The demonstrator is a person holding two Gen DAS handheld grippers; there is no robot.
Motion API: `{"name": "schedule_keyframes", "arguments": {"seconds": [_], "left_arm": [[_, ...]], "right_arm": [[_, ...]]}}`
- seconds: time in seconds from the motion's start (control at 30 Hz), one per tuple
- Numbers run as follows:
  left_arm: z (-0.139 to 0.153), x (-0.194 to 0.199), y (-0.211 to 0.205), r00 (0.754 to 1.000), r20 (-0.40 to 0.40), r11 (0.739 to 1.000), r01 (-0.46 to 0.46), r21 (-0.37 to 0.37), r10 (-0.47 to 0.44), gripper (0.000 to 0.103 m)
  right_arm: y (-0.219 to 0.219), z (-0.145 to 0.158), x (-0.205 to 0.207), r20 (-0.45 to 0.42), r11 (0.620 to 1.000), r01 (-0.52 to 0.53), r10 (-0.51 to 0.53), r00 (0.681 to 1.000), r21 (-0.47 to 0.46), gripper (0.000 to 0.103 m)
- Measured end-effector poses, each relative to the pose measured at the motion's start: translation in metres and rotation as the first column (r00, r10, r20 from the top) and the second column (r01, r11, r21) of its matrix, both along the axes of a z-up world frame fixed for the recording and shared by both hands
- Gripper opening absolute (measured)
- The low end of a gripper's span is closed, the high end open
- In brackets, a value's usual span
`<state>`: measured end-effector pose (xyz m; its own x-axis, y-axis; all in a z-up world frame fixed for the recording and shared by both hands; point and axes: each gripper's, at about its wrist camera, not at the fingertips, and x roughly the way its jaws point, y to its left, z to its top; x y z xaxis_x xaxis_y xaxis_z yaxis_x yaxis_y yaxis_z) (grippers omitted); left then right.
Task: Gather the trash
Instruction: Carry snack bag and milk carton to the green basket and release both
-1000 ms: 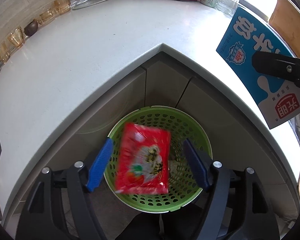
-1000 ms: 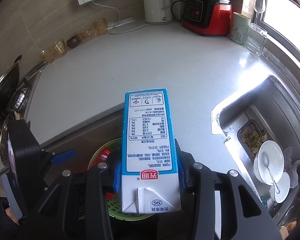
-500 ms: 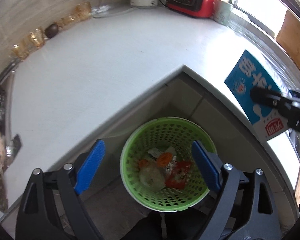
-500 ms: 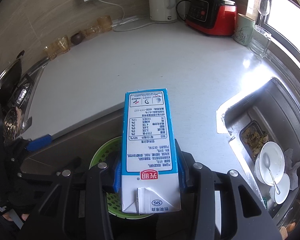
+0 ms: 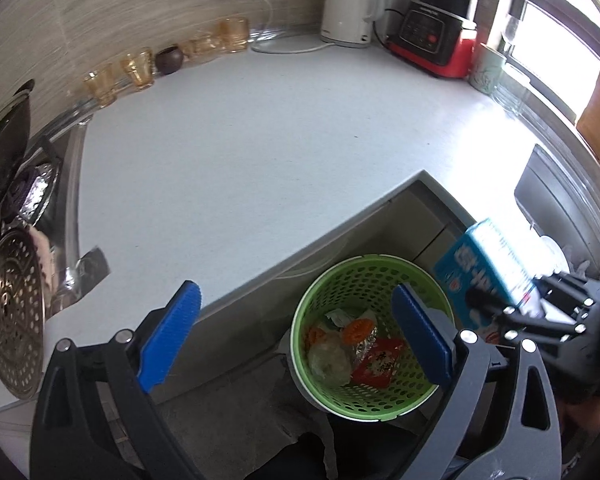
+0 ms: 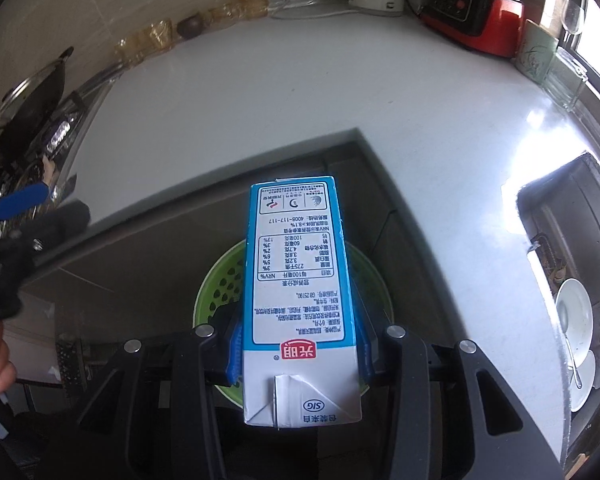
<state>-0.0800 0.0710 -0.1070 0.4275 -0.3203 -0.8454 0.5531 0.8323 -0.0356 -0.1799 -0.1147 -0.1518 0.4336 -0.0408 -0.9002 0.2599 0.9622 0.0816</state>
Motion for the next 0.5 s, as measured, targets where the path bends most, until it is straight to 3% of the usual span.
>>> {"name": "schedule_keyframes", "arguments": {"seconds": [0.13, 0.27, 0.5], "left_arm": [[0.001, 0.0, 0.01, 1.0, -0.005, 1.0, -0.016, -0.01, 0.016, 0.094], [0.0, 0.001, 0.017, 1.0, -0.009, 1.0, -0.02, -0.012, 0.02, 0.094], [0.002, 0.001, 0.022, 1.0, -0.009, 1.0, -0.012, -0.019, 0.012, 0.094]], "right_arm": [[0.009, -0.012, 0.005, -0.022, 1.0, -0.016, 0.015, 1.0, -0.011, 0.045], [0.014, -0.019, 0.01, -0.037, 0.998, -0.002, -0.001, 0.999, -0.059, 0.075], [0.016, -0.014, 0.009, -0.039, 0.995, 0.011, -0.015, 0.999, -0.098, 0.087]]}}
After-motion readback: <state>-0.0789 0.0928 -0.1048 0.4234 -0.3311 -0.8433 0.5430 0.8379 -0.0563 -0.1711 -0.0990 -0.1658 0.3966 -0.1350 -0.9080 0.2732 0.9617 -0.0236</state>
